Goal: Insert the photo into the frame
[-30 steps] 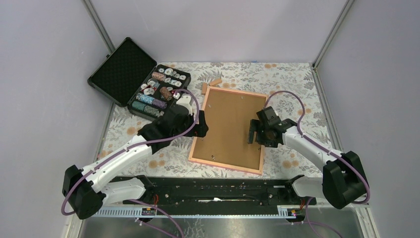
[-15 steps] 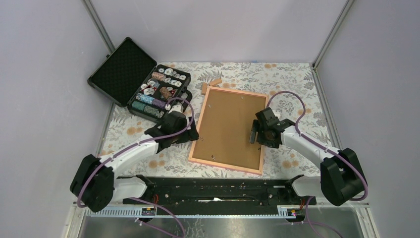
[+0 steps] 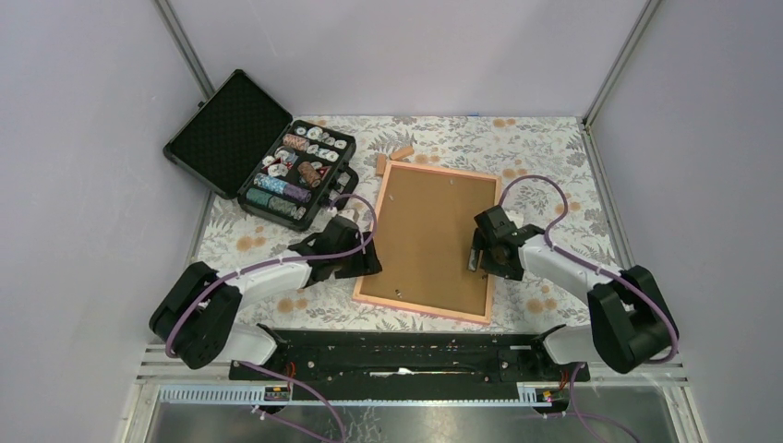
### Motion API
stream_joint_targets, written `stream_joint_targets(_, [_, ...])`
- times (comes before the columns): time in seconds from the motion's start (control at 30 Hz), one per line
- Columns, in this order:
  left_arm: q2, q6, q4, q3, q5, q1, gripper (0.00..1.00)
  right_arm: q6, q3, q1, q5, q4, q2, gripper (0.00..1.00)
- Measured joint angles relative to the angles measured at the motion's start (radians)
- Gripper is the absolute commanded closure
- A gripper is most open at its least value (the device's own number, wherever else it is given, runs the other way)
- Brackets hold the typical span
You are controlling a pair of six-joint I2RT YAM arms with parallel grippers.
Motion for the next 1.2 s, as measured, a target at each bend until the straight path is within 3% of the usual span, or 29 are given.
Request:
stream_joint_targets(0.33, [0.041,-0.053,0.1,0.001,0.003,-0.135,0.32,-0.026,0.107,-0.088,0.024,0.036,0.175,0.13])
stream_joint_targets(0.53, [0.102,-0.109,0.194,0.019,-0.011,-0.24,0.28,-0.141,0.211,-0.134,0.104,0.01,0.265,0.11])
stream_joint_targets(0.87, [0.437,-0.249,0.435,0.265,0.126,-0.572,0.25,-0.27,0.401,-0.134,0.061,0.095,0.447,0.1])
stream_joint_targets(1.07, [0.418,-0.249,0.422,0.26,0.123,-0.585,0.11,-0.271,0.486,-0.168,0.044,0.069,0.47,0.09])
stream_joint_targets(1.2, [0.276,-0.228,0.351,0.173,0.068,-0.538,0.02,-0.24,0.435,-0.198,0.04,0.048,0.333,0.08])
